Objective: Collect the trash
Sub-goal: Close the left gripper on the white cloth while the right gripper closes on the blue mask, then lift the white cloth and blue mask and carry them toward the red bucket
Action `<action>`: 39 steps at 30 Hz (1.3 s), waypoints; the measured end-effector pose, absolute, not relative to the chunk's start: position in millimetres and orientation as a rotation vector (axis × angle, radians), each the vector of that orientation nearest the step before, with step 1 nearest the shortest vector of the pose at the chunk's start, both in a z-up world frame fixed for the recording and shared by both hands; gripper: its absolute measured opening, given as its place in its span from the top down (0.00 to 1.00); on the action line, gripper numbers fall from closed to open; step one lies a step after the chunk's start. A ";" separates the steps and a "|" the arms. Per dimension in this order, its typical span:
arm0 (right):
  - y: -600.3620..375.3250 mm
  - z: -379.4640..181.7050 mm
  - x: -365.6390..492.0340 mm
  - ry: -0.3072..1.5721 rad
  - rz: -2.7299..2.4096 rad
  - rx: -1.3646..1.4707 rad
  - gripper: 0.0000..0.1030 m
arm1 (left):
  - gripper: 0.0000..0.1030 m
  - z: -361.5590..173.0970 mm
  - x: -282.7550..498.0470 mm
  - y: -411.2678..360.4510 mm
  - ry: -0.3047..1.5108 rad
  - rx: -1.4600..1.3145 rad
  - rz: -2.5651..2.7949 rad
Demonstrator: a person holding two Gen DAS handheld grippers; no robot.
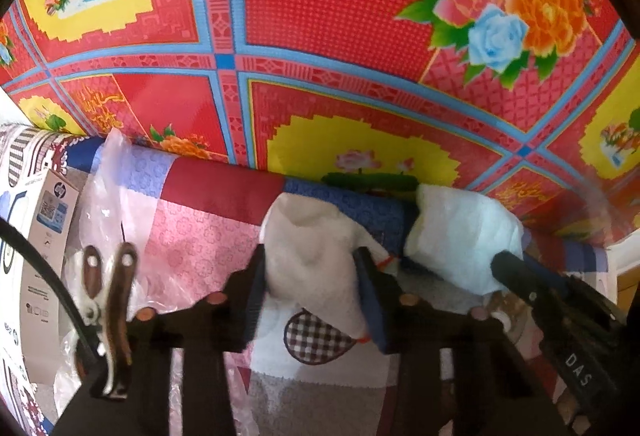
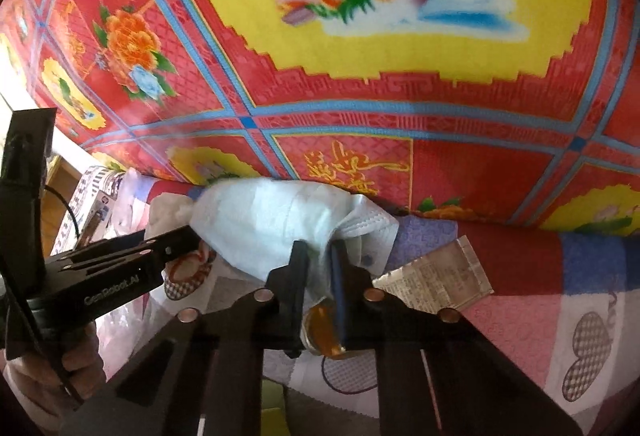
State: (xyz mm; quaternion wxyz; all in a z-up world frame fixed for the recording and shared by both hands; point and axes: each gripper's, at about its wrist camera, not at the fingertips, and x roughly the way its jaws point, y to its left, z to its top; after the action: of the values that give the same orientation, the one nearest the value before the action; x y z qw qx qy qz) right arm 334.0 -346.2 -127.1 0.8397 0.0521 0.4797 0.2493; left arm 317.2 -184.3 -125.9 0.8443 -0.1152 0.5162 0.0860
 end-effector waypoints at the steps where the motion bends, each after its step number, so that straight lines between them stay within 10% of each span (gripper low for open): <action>1: -346.2 -124.9 332.6 1.005 0.527 0.109 0.90 | 0.65 -125.2 316.3 -182.8 1.092 -0.256 0.176; 39: -373.8 -58.6 242.4 0.879 0.417 0.180 0.92 | 0.69 -41.2 228.2 -188.7 1.017 -0.205 -0.015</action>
State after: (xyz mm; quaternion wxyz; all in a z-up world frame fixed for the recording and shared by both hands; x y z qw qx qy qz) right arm 242.4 -373.8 -58.6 0.8802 0.0864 0.4217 0.2000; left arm 228.2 -188.7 -41.2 0.8683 -0.0980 0.4862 -0.0072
